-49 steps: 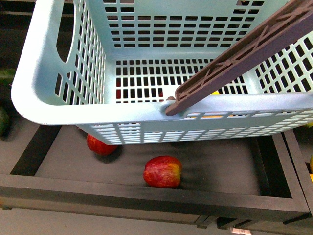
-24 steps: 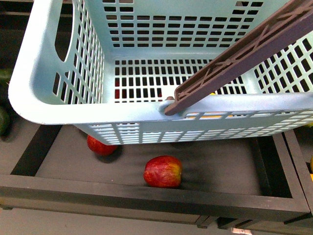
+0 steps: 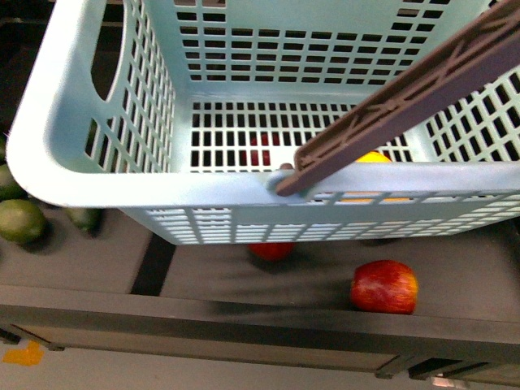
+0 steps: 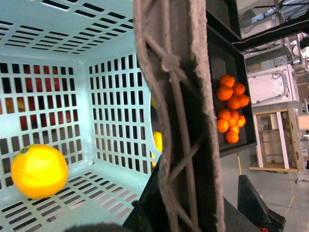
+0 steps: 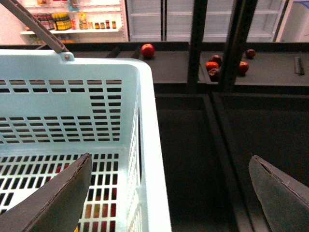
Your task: Pick lemon and mango into basket
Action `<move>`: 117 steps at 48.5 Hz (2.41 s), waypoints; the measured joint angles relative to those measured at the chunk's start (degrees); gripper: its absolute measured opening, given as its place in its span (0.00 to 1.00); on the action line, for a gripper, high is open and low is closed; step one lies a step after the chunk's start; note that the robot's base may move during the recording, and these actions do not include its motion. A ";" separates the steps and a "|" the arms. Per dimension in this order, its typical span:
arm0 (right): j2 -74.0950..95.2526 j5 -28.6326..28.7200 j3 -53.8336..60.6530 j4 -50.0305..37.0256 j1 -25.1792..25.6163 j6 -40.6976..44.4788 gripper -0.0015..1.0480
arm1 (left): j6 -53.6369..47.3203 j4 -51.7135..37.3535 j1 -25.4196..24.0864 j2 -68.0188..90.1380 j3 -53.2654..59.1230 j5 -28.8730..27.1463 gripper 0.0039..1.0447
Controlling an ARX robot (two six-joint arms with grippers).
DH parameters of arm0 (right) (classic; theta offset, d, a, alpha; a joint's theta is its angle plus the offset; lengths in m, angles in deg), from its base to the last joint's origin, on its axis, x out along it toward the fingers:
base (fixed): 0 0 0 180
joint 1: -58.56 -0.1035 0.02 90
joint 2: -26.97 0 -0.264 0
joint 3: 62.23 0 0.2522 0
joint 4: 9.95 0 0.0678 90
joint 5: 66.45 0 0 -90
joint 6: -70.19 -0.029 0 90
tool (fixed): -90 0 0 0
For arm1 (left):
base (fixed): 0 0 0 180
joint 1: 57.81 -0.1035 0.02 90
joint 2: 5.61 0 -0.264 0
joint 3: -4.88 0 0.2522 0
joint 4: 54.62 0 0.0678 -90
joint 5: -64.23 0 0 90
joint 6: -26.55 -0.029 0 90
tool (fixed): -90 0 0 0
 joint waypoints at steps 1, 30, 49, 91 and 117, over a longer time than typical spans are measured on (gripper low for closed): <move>-0.04 0.02 0.00 0.00 0.00 -0.02 0.92 | -0.02 0.00 -0.09 0.00 0.00 -0.07 0.04; -0.17 0.17 0.17 0.00 0.00 0.00 0.92 | -0.04 0.00 -0.39 0.11 -0.02 -0.22 0.04; -0.13 0.17 0.17 0.00 0.00 0.00 0.92 | -0.17 -0.02 -0.39 0.09 -0.04 -0.61 0.04; 0.07 0.17 0.33 0.02 0.00 0.00 0.92 | -0.28 -0.02 -0.39 0.11 -0.04 -0.44 0.04; -0.02 0.15 0.33 0.02 0.00 0.00 0.92 | -0.42 -0.02 -0.44 0.09 -0.07 -0.63 0.04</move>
